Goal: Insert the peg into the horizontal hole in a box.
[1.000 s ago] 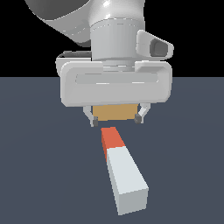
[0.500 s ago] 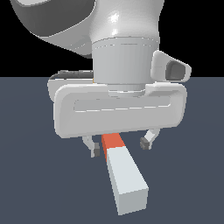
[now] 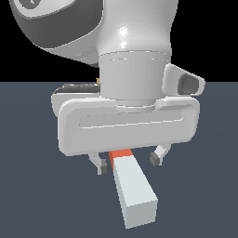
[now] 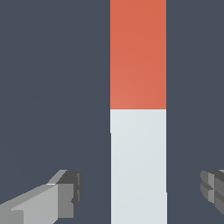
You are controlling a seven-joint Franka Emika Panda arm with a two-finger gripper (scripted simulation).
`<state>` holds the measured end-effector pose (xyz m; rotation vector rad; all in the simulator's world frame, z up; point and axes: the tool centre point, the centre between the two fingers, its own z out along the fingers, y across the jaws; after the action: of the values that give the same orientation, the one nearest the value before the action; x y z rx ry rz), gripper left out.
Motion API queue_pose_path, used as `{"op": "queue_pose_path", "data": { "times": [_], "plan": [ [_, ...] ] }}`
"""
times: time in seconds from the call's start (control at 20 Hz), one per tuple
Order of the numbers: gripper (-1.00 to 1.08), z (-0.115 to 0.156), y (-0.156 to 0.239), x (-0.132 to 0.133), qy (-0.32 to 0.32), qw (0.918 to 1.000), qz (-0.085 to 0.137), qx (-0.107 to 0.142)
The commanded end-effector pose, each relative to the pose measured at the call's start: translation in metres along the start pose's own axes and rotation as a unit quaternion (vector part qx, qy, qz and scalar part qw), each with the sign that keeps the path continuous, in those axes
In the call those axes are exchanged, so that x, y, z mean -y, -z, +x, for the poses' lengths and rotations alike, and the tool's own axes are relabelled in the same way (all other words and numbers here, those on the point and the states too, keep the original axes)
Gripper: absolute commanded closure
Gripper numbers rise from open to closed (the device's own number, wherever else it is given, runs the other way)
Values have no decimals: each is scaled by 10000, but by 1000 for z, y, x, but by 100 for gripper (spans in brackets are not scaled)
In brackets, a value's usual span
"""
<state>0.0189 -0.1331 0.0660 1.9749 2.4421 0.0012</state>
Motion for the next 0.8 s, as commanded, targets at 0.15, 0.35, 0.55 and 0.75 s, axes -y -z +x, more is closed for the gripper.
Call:
{"op": "queue_pose_path", "data": {
  "times": [0.15,0.35,0.55,0.75],
  "plan": [
    [-92,0,-26,0,13,10000,6,-2],
    [-92,-1,-40,0,20,10000,5,-1],
    [-92,-1,-44,-1,23,10000,5,-1],
    [108,-1,-44,-1,23,10000,5,-1]
  ]
}}
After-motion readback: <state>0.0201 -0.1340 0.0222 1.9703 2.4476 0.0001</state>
